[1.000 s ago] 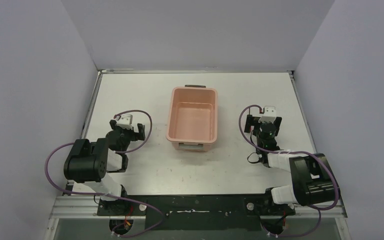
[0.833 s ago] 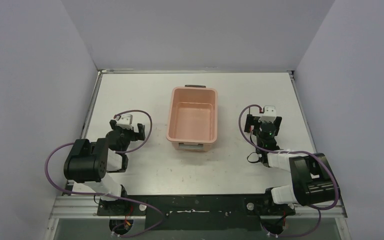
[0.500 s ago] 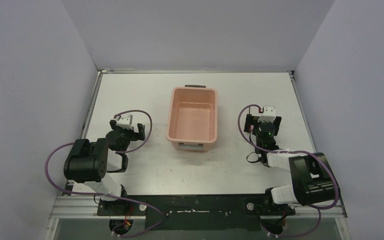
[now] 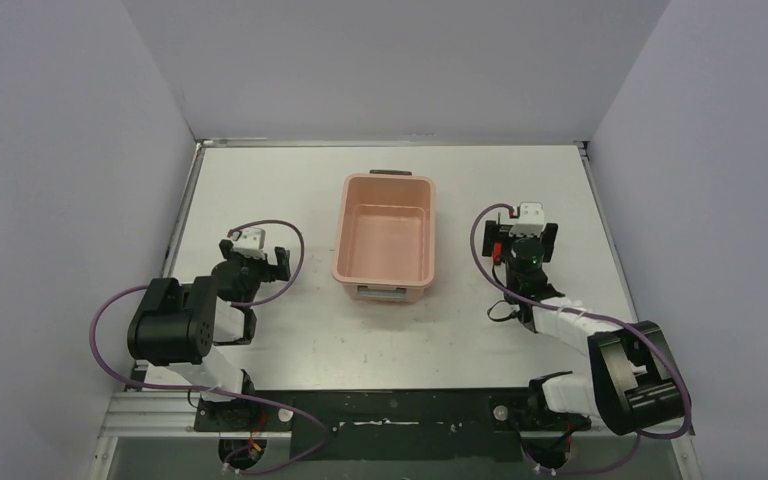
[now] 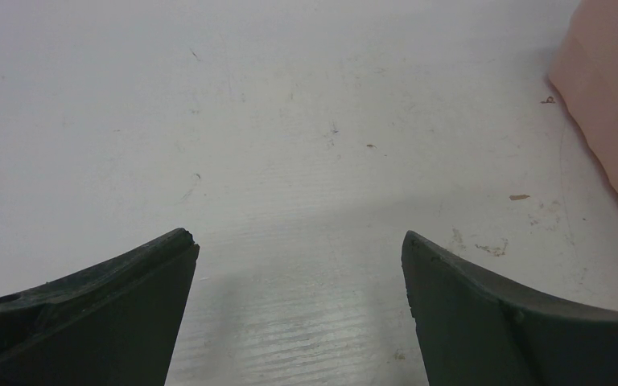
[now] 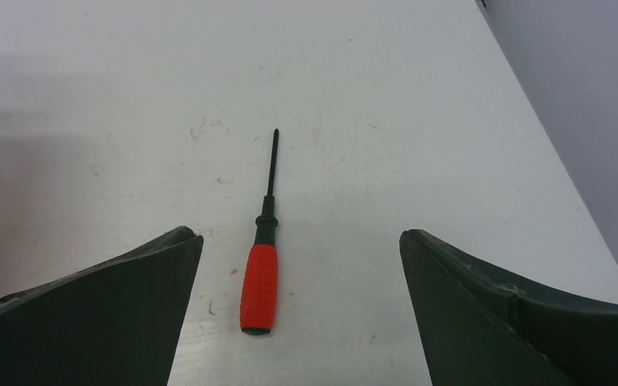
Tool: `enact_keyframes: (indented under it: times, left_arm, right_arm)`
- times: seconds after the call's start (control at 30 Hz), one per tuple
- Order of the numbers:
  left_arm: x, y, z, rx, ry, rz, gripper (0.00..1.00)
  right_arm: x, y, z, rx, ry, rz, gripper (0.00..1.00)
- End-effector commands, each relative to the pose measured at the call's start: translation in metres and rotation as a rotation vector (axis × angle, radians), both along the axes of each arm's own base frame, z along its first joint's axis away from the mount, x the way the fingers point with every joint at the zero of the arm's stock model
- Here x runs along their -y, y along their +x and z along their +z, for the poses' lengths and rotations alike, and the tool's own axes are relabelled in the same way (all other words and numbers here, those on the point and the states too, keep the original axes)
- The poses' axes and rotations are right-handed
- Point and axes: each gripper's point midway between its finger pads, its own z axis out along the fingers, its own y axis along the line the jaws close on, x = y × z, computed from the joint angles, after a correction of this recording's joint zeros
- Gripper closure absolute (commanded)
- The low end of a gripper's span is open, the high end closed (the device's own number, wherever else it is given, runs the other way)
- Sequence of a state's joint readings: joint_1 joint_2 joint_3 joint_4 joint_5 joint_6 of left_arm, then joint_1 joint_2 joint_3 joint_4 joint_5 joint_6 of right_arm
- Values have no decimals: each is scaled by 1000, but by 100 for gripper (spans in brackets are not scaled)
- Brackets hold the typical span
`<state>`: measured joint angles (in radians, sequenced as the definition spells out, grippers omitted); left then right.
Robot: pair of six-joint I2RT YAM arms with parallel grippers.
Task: Put the screwdriver in the bin
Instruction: Pick up the screwdriver from the center of the board.
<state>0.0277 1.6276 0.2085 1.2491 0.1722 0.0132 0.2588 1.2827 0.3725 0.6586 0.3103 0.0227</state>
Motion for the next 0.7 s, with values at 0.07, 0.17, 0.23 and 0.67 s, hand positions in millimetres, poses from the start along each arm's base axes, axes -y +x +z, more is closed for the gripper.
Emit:
enact_keyframes:
  times: [0.07, 0.17, 0.23, 0.67]
  left_arm:
    - [1, 7, 18, 65, 4, -7, 3]
    - [1, 7, 17, 64, 4, -8, 3]
    - [1, 8, 18, 64, 5, -7, 3]
    - [1, 7, 17, 64, 5, -7, 3]
  right_arm:
    - [-5, 15, 39, 37, 44, -17, 0]
    - [-7, 21, 52, 23, 54, -22, 0]
    - [-8, 25, 62, 13, 59, -26, 0]
    - [-16, 30, 153, 48, 149, -13, 0]
